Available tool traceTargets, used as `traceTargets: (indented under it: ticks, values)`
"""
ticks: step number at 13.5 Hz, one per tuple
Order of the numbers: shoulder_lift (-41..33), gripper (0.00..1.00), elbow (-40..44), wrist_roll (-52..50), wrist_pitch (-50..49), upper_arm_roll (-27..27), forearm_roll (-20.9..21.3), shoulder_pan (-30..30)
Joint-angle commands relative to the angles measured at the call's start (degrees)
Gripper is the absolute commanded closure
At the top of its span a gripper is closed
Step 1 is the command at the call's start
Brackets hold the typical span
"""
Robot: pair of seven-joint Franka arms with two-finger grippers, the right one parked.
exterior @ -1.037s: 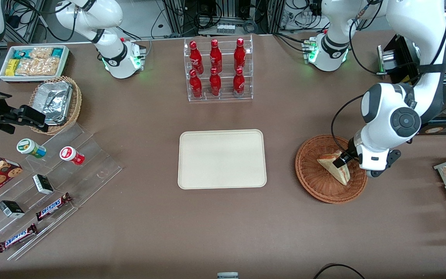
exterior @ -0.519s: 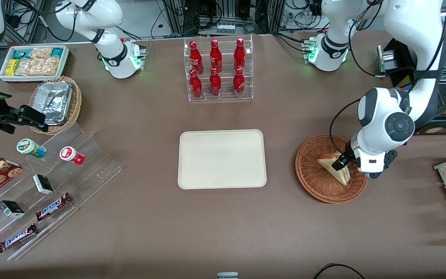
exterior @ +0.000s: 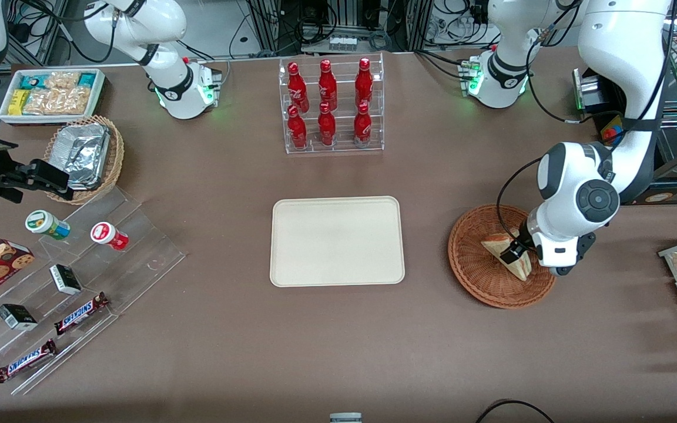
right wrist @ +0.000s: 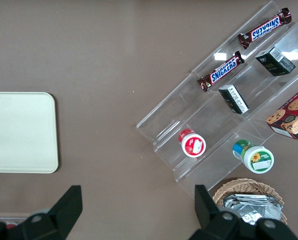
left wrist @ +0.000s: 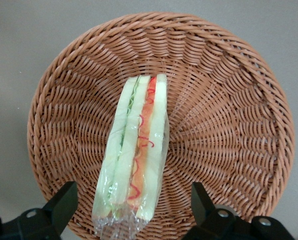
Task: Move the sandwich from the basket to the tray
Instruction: 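Lower the left gripper onto the wrapped sandwich and close on it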
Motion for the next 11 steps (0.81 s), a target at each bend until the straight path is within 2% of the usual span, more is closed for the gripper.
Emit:
traceTargets:
  ticks: [1,4,6,8,11]
  values:
    - [1.2,0.0,0.4,-1.7,0.7,0.3,1.2,-0.8]
    - [2.5,0.01,0.2,-1.7,1.0,0.2,1.2,-0.8]
    - [2.9,0.15,0.1,-1.7,1.0,0.2,1.2,-0.8]
    - [2.8,0.52,-0.3,-1.7,0.9,0.2,1.2,-0.9]
    - [2.7,1.0,-0.4,-1.6,0.9,0.3,1.3,-0.9]
